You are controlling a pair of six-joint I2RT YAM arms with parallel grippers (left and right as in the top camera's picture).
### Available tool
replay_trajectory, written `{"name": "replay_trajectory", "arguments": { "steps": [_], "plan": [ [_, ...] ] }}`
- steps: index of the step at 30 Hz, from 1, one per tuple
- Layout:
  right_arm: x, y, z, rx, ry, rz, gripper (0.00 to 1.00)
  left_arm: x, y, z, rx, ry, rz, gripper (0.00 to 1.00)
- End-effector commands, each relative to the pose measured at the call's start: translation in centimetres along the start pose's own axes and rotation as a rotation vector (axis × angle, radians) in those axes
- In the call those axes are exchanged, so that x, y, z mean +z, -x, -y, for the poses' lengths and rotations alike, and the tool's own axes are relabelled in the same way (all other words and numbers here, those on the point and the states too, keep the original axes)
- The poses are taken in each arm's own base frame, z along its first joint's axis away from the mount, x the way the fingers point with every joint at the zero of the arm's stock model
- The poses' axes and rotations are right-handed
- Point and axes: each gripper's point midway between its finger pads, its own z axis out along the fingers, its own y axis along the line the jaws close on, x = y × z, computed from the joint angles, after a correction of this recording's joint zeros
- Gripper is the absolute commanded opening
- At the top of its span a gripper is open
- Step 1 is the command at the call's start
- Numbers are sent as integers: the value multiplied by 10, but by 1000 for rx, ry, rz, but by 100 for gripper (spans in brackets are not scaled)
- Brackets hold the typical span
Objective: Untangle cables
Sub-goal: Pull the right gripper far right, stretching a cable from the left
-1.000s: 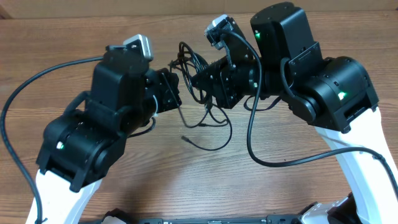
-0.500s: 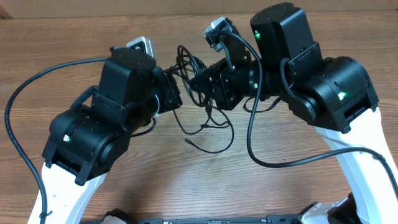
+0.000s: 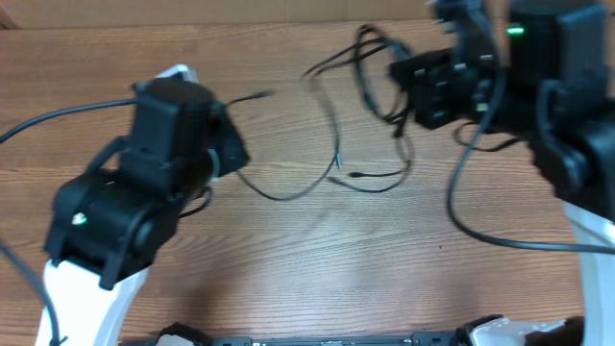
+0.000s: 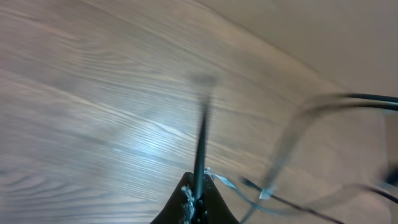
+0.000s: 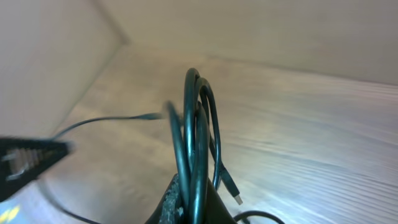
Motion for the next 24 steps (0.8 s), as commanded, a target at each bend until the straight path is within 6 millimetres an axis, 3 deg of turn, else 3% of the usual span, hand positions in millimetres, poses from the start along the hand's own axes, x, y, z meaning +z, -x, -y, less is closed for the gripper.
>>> {"name": "replay_trajectory", "arguments": {
  "steps": [1,11,16,24],
  "plan": [
    [-35,19,23,18,-89,111,4,-26,18,-24,-41,24,92,4],
    [-75,30,92,100,-293,201,4,-61,43,-71,-119,90,218,4],
    [-97,31,135,159,-462,238,4,-67,53,-88,-161,133,257,4],
    [-132,32,182,284,-609,322,4,-73,62,-114,-202,196,287,4]
  ]
}}
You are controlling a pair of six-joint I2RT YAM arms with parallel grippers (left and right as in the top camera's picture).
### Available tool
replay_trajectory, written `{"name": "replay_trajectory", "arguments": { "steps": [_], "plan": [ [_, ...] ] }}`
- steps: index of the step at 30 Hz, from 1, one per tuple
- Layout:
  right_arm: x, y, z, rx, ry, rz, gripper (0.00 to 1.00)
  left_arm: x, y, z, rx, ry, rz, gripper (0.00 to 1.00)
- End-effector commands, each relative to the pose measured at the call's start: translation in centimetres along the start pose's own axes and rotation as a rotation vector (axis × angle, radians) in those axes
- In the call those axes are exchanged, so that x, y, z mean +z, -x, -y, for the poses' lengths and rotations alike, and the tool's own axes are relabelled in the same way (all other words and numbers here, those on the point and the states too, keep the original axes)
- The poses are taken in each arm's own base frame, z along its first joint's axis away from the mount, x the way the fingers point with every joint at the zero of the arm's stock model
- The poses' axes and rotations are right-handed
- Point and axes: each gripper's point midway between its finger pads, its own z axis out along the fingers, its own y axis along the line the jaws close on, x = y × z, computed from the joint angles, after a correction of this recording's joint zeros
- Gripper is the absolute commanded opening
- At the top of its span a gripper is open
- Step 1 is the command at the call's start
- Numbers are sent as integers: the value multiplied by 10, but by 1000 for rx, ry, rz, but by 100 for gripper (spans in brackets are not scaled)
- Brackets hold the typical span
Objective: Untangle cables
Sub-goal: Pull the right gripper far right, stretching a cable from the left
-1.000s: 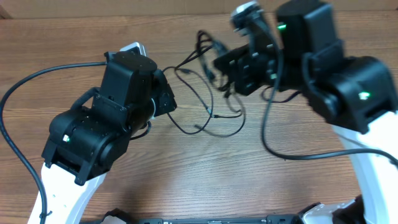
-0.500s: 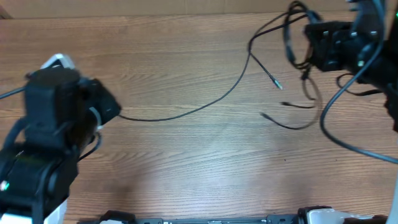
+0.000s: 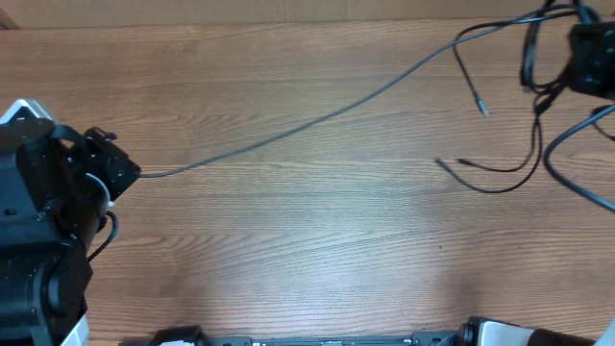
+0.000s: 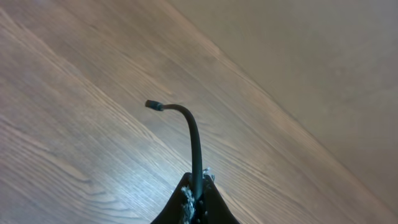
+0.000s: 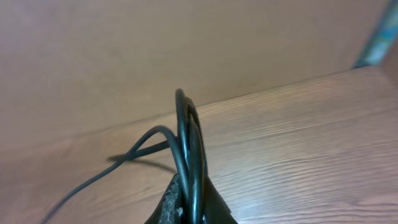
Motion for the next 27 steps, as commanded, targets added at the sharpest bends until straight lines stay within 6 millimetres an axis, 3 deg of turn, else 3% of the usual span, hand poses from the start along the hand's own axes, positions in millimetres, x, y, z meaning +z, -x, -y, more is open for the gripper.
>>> {"name": "replay_trajectory", "arguments": {
  "steps": [1,8,10,13,14,15,19,22,27],
  "plan": [
    [-20,20,25,81,-82,93,4,-5,9,-7,25,7,25,4],
    [-21,37,74,251,-191,164,6,-6,20,-29,-44,54,44,4],
    [-19,36,89,301,-222,163,21,-7,23,-34,-57,59,48,4],
    [-14,29,107,353,-261,137,29,-8,28,-40,-97,56,53,4],
    [-12,27,111,361,-270,126,38,-8,29,-40,-107,46,55,4],
    [-10,26,113,365,-275,117,54,-8,31,-40,-113,38,56,4],
    [-5,25,118,372,-283,107,57,-9,34,-41,-130,30,65,4],
    [-3,25,126,375,-316,113,68,-9,36,-45,-138,39,71,4],
    [2,22,125,388,-294,91,75,-9,35,-40,-137,13,64,4]
  ]
}}
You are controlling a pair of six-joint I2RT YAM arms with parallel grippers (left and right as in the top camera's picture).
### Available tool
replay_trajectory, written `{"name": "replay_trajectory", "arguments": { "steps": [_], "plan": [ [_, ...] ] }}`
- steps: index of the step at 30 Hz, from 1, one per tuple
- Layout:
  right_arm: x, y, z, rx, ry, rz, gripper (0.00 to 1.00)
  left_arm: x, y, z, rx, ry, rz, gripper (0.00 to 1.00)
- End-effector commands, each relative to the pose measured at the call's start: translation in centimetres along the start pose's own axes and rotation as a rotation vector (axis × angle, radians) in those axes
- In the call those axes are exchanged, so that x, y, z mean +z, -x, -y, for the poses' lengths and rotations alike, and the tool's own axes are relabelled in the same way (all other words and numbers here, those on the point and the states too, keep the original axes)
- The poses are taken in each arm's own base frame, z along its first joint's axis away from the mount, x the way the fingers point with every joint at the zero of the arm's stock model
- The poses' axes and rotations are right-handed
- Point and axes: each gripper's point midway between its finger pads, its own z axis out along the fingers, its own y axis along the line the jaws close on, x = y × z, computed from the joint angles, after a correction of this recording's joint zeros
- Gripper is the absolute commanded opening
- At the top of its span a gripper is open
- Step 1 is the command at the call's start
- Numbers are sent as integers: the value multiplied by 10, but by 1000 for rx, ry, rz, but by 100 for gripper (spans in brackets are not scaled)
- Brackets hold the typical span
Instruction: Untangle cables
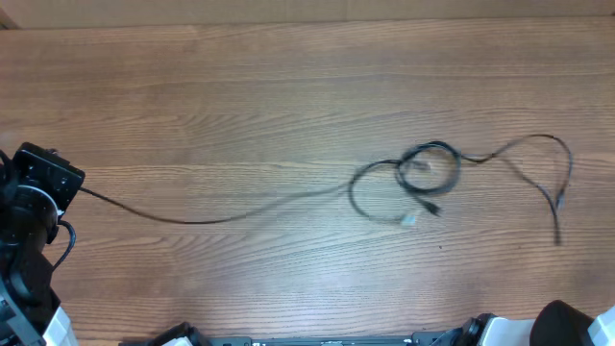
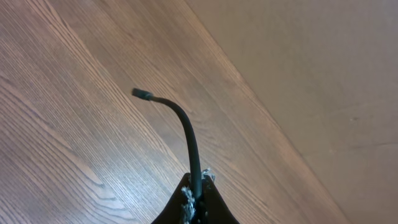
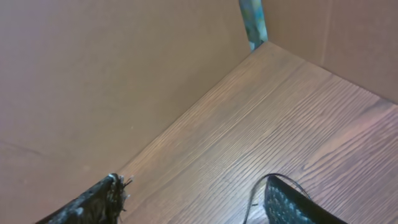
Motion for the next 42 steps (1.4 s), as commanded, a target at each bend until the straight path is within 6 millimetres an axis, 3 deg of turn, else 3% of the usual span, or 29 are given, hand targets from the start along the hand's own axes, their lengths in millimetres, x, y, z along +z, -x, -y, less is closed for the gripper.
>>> {"name": "replay_trajectory", "arguments": {
  "steps": [1,4,8,12,16,22,31,35,42],
  "plan": [
    [-3,5,-3,8,20,12,79,-6,3,9,22,-49,9,4],
    [-3,-4,-17,-30,105,-37,89,-6,4,10,27,-54,14,4],
    [-1,-20,-29,-78,188,-111,94,-6,6,15,34,-74,21,4],
    [6,-46,-36,-101,265,-232,95,-12,16,49,65,-248,43,4],
    [14,-86,-45,-190,361,-392,96,-34,30,100,126,-502,82,4],
    [33,-147,-49,-274,404,-630,96,-56,40,131,210,-645,92,4],
    [47,-260,-74,-424,538,-982,96,-72,57,141,347,-656,184,4],
    [25,-317,-103,-623,827,-1070,96,-77,55,144,345,-676,176,4],
    [1,-379,-149,-944,1130,-1010,93,-83,36,151,222,-762,24,4]
  ]
}}
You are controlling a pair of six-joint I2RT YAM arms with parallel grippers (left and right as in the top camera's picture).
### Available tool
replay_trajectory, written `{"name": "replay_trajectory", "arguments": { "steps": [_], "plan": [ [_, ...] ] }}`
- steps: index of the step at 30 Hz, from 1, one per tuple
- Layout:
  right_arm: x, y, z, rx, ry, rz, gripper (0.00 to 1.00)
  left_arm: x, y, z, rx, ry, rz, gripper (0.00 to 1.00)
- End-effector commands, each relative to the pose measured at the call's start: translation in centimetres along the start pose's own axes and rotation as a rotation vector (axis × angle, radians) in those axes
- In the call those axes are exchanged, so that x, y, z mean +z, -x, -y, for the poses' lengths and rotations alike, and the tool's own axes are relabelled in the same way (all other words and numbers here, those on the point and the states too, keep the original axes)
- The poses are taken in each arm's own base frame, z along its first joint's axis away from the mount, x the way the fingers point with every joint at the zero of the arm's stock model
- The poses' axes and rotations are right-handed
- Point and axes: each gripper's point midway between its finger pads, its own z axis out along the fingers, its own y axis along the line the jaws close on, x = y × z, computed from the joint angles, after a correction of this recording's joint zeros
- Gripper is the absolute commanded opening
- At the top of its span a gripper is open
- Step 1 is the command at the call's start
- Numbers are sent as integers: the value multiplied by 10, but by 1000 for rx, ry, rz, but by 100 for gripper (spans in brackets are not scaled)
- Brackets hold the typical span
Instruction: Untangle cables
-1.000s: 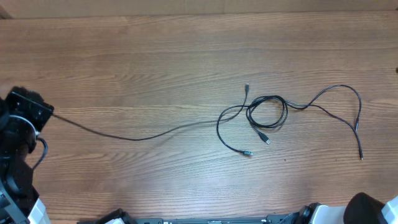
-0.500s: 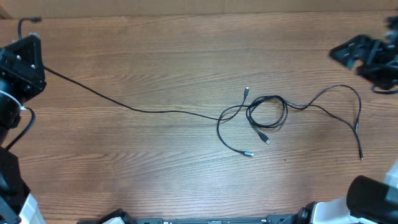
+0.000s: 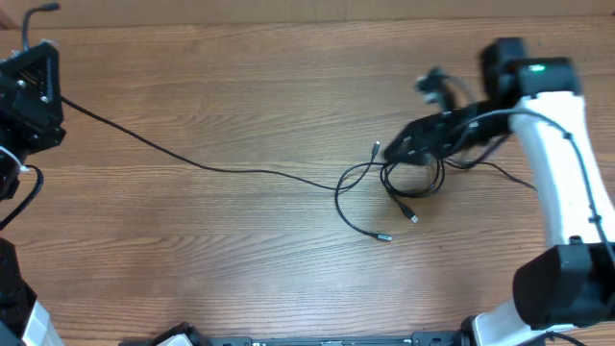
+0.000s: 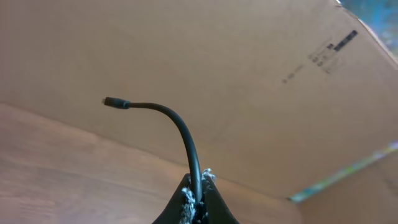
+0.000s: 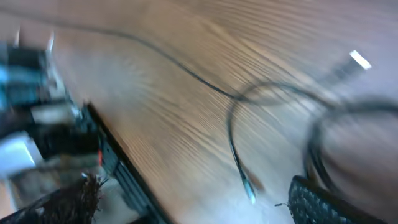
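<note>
A thin black cable [image 3: 192, 163] runs from the far left corner across the table to a knot of loops [image 3: 415, 179] right of centre. My left gripper [image 3: 34, 69] is shut on that cable near its end, and the plug tip [image 4: 115, 102] curls up past the closed fingers [image 4: 198, 194]. My right gripper [image 3: 423, 144] is low over the knot with its jaws open and nothing between them; its view is blurred. The right wrist view shows a loop [image 5: 273, 93] and a loose plug [image 5: 249, 194] between the pads.
A cardboard wall [image 4: 249, 74] stands behind the far edge of the wooden table [image 3: 240, 279]. Loose plug ends [image 3: 387, 236] lie in front of the knot. Another strand [image 3: 509, 173] trails right under the white right arm [image 3: 562, 163].
My left gripper moved from the left edge at mid-depth to the far left corner, still shut on the cable. My right arm, then out of the overhead view, now has its open gripper over the knot.
Both grippers were shut on cables close together at the back middle. Then they stood far apart, left at the left edge, right at the far right with the bundle. Then the bundle lay on the table and my right gripper was open; now it is over the knot.
</note>
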Motion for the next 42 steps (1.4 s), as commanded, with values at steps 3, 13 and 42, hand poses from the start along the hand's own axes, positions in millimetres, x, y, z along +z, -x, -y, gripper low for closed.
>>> {"name": "replay_trajectory", "arguments": {
  "steps": [3,13,42],
  "plan": [
    [36,27,-44,-345,66,36,92,-5,-15,33,-146,-179,-116,4],
    [87,56,-118,-680,135,92,93,-12,-24,80,-280,-473,-321,4],
    [97,58,-230,-820,510,209,80,33,-43,135,-309,-667,-482,4]
  ]
}}
